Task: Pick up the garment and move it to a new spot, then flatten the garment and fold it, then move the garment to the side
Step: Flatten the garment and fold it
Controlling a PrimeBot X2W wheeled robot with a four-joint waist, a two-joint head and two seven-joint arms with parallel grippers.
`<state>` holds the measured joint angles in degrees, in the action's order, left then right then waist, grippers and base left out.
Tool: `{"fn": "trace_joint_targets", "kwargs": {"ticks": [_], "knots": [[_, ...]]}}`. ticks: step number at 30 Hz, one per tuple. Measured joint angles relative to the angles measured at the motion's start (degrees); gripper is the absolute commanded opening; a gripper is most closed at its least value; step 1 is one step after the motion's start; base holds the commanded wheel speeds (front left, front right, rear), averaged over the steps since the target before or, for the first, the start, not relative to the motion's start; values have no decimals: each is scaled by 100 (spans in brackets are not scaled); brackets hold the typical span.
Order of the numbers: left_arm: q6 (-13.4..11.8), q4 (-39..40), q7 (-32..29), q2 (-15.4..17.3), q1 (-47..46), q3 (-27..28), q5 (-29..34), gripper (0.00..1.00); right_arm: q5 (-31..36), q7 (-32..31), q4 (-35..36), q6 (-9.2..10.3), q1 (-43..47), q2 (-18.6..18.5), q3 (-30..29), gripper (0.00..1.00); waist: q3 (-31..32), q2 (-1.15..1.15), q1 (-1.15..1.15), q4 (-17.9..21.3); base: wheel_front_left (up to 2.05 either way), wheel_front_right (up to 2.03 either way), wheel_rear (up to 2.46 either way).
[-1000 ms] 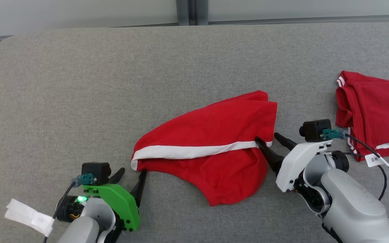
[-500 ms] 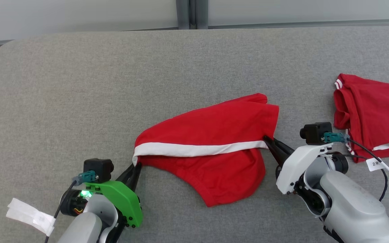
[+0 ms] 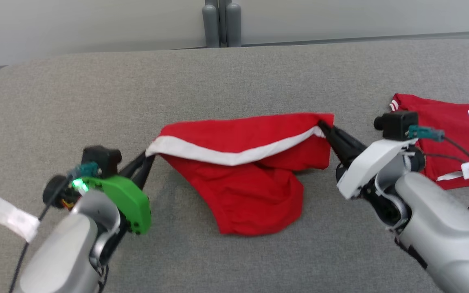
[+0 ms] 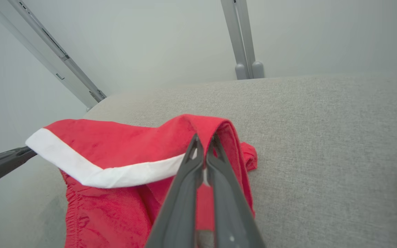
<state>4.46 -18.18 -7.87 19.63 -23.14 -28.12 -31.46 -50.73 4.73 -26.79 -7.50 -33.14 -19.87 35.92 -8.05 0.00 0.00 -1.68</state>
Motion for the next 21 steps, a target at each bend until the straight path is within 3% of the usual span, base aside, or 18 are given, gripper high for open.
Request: {"fn": "trace_joint_targets", "kwargs": {"ticks": [5,10,21], "knots": [[172,96,-623,240,-1230,-40,-10,0,-78,-159,114,1,-877,-203,-121,0,-232,0,0,30,0,0,0],[274,-428,-1107,303,-2802,-235,-109,0,-282,-314,-63,1,-2160,-333,-229,0,-652,0,0,52,0,0,0],[293,-1448,-993,556,-5793,-1069,-264,0,-861,-310,-523,0,-4562,-461,-238,0,-1619,0,1,139,0,0,0]]}}
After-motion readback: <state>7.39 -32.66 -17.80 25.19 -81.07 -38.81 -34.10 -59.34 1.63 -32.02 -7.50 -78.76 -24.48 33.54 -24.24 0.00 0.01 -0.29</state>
